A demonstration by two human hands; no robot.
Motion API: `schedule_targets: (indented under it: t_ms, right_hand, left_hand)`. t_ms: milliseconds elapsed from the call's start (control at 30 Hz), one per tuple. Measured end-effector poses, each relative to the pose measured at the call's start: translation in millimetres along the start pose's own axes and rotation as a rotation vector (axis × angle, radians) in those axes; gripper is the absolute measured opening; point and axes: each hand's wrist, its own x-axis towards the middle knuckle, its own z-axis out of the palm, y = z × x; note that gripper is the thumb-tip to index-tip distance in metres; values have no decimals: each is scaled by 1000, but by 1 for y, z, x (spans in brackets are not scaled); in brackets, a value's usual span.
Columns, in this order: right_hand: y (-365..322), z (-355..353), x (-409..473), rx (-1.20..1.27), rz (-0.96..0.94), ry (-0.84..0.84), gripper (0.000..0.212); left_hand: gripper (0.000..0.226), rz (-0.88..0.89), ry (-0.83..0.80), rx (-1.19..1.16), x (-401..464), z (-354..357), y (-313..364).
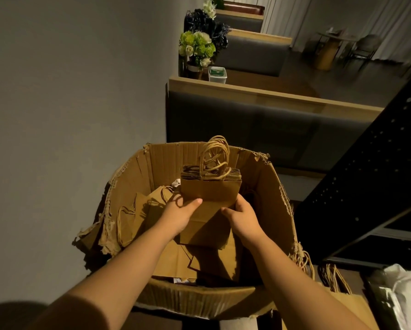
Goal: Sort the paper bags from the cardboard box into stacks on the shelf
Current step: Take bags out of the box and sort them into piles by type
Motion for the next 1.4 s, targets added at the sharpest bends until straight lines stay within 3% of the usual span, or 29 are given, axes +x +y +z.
schedule_targets:
  t_ms: [200, 433, 533, 700, 867, 1000, 1167, 1300, 1400]
  right_hand:
    - [0, 0, 0, -102, 91, -85, 48]
    - [2, 0, -2, -204, 191, -100, 32]
    - [-3, -3, -3, -147, 149, -73, 35]
    - [-25, -13, -10, 52, -58, -33, 36]
    - [-60, -24, -24, 240, -219, 40, 32]
    - [-90, -49, -40, 148, -359, 156, 36]
    - [-101, -99, -72, 59, -442, 195, 61]
    - [-92, -140, -108, 59, -415, 227, 70]
    - [-75, -169, -138, 66, -381, 235, 61]
  left_hand:
    - [75, -36, -29, 196, 2, 5, -2]
    - [68, -41, -60, 290, 2, 2, -6]
    - [62, 23, -43, 239, 1, -1, -1]
    - [80, 173, -5, 61, -7, -8, 21]
    - [74, 318, 22, -56, -29, 0, 60]
    - [76, 420, 22, -138, -53, 19, 97]
    - [81, 507, -78, -174, -87, 53, 125]
    - [82, 536, -135, -155, -120, 93, 131]
    - [83, 547, -157, -136, -149, 123, 126]
